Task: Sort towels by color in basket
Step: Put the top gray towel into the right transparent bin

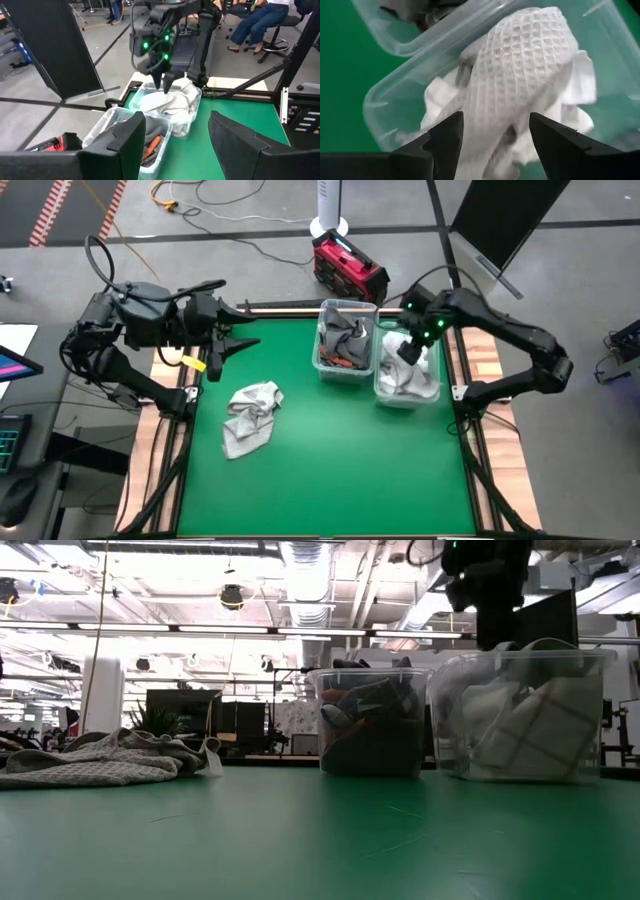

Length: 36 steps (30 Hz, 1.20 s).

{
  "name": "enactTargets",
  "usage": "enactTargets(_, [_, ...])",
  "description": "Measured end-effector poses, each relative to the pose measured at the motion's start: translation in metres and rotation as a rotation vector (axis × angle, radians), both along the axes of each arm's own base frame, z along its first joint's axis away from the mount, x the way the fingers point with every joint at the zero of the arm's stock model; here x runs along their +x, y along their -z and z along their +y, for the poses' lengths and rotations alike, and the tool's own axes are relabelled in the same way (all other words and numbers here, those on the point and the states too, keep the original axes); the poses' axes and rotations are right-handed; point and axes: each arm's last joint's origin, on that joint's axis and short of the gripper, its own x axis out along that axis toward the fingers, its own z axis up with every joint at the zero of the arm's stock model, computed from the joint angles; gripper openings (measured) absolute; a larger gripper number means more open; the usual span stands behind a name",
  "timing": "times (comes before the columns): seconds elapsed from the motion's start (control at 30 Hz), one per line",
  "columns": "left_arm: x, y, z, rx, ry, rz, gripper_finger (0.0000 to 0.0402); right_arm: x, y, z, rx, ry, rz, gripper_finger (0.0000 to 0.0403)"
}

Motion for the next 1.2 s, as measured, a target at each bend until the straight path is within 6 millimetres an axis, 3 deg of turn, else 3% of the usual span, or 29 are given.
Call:
enactTargets(0.2, [0.000,0.000,0.000,-0.021,-0.006,-0.005,0.0206,-0.011,-0.036,0.015,0.002,-0.057,0.053,0.0256])
enactTargets(0.33, [0.000,0.000,0.000,-0.025,-0.007,-0.007,0.0206,-0.006,-0.042,0.038,-0.039,-0.301,0.057,0.0251])
enactTargets(0.5, [0.000,0.000,0.000,-0.027,-0.007,-0.007,0.0206,0.016,-0.021,0.060,-0.234,-0.603,0.084,0.0220])
enactTargets(0.63, [0.000,0.000,0.000,-0.027,-0.008,-0.008,0.0206,0.030,0.010,0.062,-0.391,-0.716,0.130,0.0191])
enactTargets(0.83, [0.000,0.000,0.000,-0.027,-0.008,-0.007,0.0206,0.017,0.081,0.045,-0.251,-0.643,0.287,0.0161])
enactTargets(0.93, [0.000,0.000,0.000,-0.025,-0.007,-0.006,0.0206,0.011,0.100,0.042,-0.184,-0.594,0.268,0.0144])
enactTargets(1.03, [0.002,0.001,0.000,-0.020,-0.006,0.000,0.0206,0.009,0.098,0.041,-0.177,-0.584,0.277,0.0126])
enactTargets(1.2, [0.016,0.012,-0.002,-0.011,-0.009,0.090,0.0206,0.015,0.059,0.034,-0.240,-0.521,0.246,0.0115])
